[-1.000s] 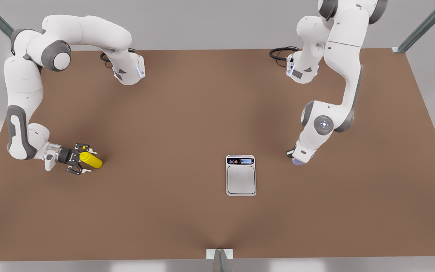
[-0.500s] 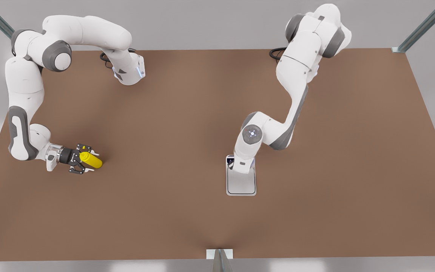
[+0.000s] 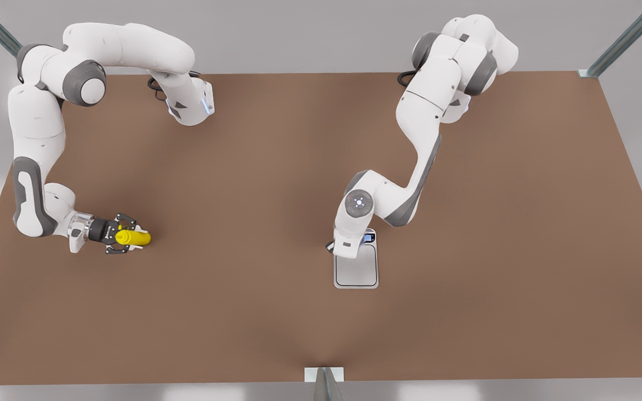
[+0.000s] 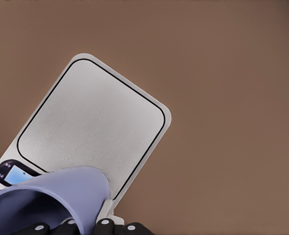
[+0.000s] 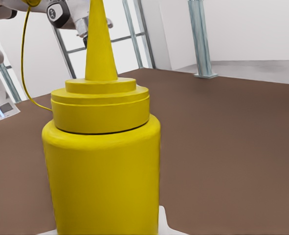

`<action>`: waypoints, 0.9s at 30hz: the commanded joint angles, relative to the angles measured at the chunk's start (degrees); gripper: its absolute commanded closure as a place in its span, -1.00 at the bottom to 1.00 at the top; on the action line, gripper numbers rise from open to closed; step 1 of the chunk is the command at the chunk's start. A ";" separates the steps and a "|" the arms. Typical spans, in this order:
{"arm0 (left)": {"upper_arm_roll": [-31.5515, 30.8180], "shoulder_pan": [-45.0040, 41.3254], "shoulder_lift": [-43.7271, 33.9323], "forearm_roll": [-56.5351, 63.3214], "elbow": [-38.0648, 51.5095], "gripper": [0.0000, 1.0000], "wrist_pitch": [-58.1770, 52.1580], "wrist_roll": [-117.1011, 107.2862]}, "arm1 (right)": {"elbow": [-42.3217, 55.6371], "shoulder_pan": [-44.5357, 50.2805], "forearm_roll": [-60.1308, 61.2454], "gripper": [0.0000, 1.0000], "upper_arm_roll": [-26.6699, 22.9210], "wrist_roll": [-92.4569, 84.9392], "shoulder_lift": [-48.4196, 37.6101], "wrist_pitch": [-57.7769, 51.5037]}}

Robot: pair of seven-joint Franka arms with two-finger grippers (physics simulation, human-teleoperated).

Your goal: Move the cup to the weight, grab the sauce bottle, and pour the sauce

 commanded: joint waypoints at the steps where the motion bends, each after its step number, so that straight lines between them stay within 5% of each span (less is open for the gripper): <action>1: 0.00 0.00 0.04 -0.18 0.00 0.57 0.07 -0.07 | 0.18 -0.05 0.02 -0.13 0.00 0.00 0.00 -0.12; 4: 0.00 0.00 0.65 -0.18 1.05 0.54 0.07 -0.95 | 2.20 -0.13 -0.24 -0.13 -0.17 3.42 -1.67 -0.39; 5: 0.00 0.00 0.65 -0.18 1.05 0.14 0.07 -0.87 | 2.29 0.22 -0.42 -0.13 -0.26 5.89 -3.25 -0.21; 9: 0.00 0.00 0.65 -0.18 1.14 -0.14 0.07 -0.95 | 7.12 2.06 -5.51 -0.13 -0.44 18.10 -8.35 -0.04; 19: 0.26 0.18 -0.49 -0.26 3.43 -0.17 -4.50 -0.95 | 27.59 13.66 -34.51 -0.13 -0.08 58.52 -13.98 2.42; 27: 1.93 0.97 -6.64 -0.44 4.22 -0.17 -10.56 0.27 | 31.99 23.33 -48.05 -0.13 -0.35 73.29 -17.14 2.25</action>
